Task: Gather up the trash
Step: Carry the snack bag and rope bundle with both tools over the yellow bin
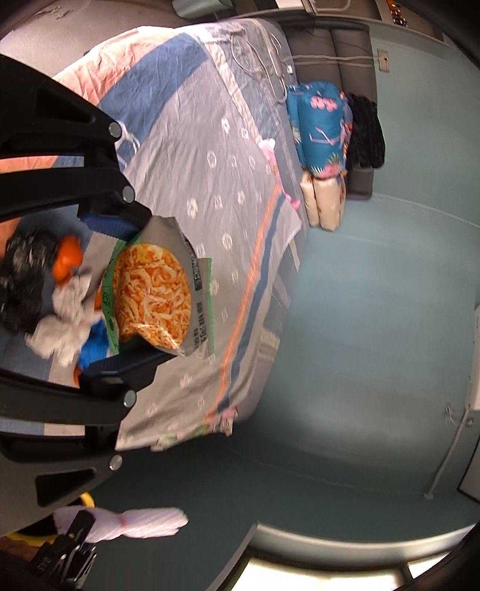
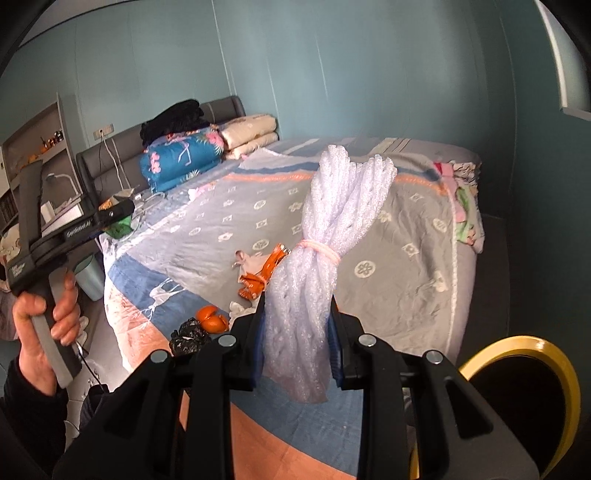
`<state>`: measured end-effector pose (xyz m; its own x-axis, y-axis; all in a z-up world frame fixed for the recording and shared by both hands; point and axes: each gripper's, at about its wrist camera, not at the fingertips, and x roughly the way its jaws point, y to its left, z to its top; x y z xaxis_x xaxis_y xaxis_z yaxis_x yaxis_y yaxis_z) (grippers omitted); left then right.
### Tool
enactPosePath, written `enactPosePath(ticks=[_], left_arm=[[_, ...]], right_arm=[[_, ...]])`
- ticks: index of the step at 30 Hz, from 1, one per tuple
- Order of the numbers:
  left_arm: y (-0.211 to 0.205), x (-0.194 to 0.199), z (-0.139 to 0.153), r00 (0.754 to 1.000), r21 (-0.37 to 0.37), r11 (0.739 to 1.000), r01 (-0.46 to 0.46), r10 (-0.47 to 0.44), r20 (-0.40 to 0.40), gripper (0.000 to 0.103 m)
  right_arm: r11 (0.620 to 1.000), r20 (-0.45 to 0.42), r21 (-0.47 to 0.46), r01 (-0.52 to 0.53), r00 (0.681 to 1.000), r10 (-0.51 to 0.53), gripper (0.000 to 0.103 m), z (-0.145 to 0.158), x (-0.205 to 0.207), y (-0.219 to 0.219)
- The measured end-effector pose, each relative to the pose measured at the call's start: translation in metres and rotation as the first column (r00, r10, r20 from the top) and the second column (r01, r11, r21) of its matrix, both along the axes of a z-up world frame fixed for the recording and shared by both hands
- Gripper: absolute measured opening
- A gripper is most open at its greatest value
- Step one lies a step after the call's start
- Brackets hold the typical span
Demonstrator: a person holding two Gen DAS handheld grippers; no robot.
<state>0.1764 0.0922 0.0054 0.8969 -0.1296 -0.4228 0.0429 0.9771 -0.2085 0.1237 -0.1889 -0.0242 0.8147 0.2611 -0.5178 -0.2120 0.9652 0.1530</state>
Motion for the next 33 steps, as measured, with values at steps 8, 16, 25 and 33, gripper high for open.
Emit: enactPosePath(ticks=[8, 16, 25, 33], left_arm=[[-0.07, -0.021, 0.011, 0.988, 0.012, 0.989, 0.15, -0.15, 0.025, 0.05], [-0.114, -0.038, 0.007, 0.968, -0.02, 0.968, 0.249, -0.248, 0.017, 0.05], [-0.176, -0.053, -0.005, 0.921, 0.027, 0.921, 0.389, -0.388, -0.02, 0.05], [-0.233, -0.055, -0.024, 0.869, 0.069, 0.867, 0.493, -0.488, -0.079, 0.05]], right_arm=[[0.998, 0.064, 0.018, 0.053, 0.997, -0.054, 0.027, 0.022, -0.033, -0.036], [0.993, 0.079, 0.032, 0.112, 0.99, -0.115, 0.027, 0.024, -0.054, -0.074], [0.98, 0.083, 0.044, 0.192, 0.977, -0.195, 0.027, 0.021, -0.072, -0.121], [0.965, 0.065, 0.046, 0.259, 0.963, -0.262, 0.027, 0.013, -0.079, -0.158]])
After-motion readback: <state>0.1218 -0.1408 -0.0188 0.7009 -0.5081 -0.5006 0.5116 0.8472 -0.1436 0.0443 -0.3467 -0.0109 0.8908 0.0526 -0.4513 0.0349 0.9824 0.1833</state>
